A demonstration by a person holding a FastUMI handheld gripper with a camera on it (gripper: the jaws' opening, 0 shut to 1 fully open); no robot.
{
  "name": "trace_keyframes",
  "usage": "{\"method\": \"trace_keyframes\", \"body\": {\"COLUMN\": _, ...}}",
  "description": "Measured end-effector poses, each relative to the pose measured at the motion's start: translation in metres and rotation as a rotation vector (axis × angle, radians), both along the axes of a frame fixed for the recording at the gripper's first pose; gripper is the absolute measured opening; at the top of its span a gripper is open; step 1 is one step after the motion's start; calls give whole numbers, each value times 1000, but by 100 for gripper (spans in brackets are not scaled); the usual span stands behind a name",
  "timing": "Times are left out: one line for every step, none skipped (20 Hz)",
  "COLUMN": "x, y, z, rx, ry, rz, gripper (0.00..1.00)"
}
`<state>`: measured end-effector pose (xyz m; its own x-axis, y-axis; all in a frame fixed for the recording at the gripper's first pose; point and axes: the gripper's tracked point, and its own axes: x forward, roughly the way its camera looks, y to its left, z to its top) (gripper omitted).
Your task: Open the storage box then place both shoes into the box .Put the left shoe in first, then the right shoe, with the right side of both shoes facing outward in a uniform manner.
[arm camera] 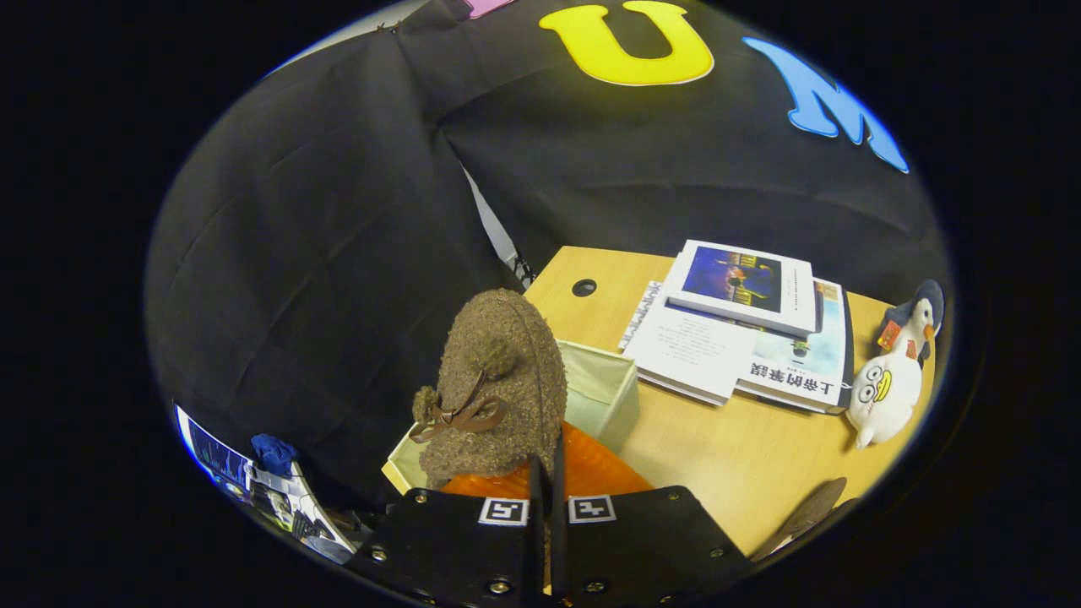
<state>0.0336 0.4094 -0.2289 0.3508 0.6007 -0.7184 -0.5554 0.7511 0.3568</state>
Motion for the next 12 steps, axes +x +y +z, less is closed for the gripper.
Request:
{"method": "trace_keyframes", "body": {"x": -1, "y": 7, "z": 0, "rx": -3, "ry": 3, "rz": 7, "gripper": 3}}
{"method": "trace_keyframes", "body": {"x": -1, "y": 13, "z": 0, "rx": -6, "ry": 2, "rz": 17, "gripper": 3}}
{"method": "trace_keyframes", "body": {"x": -1, "y": 18, "z": -2, "rx": -14, "ry": 1, "rz": 21, "gripper": 3}}
{"method": "trace_keyframes", "body": {"x": 0, "y": 22, "z": -4, "rx": -22, "ry": 3, "rz": 22, "gripper": 3}}
{"method": "trace_keyframes", "body": {"x": 0, "y": 27, "z": -6, "rx": -25, "ry": 6, "rz": 24, "gripper": 3}}
{"method": "trace_keyframes", "body": {"x": 0, "y": 32, "z": -7, "rx": -25, "ry": 12, "rz": 25, "gripper": 3}}
{"method": "trace_keyframes", "body": {"x": -1, "y": 36, "z": -10, "rx": -25, "ry": 21, "rz": 27, "gripper": 3}}
{"method": "trace_keyframes", "body": {"x": -1, "y": 40, "z": -12, "rx": -28, "ry": 31, "rz": 28, "gripper": 3}}
{"method": "trace_keyframes", "body": {"x": -1, "y": 44, "z": -16, "rx": -33, "ry": 39, "rz": 30, "gripper": 3}}
{"method": "trace_keyframes", "body": {"x": 0, "y": 47, "z": -19, "rx": -39, "ry": 45, "rz": 28, "gripper": 3}}
{"method": "trace_keyframes", "body": {"x": 1, "y": 50, "z": -24, "rx": -49, "ry": 52, "rz": 24, "gripper": 4}}
{"method": "trace_keyframes", "body": {"x": 1, "y": 52, "z": -28, "rx": -54, "ry": 64, "rz": 19, "gripper": 5}}
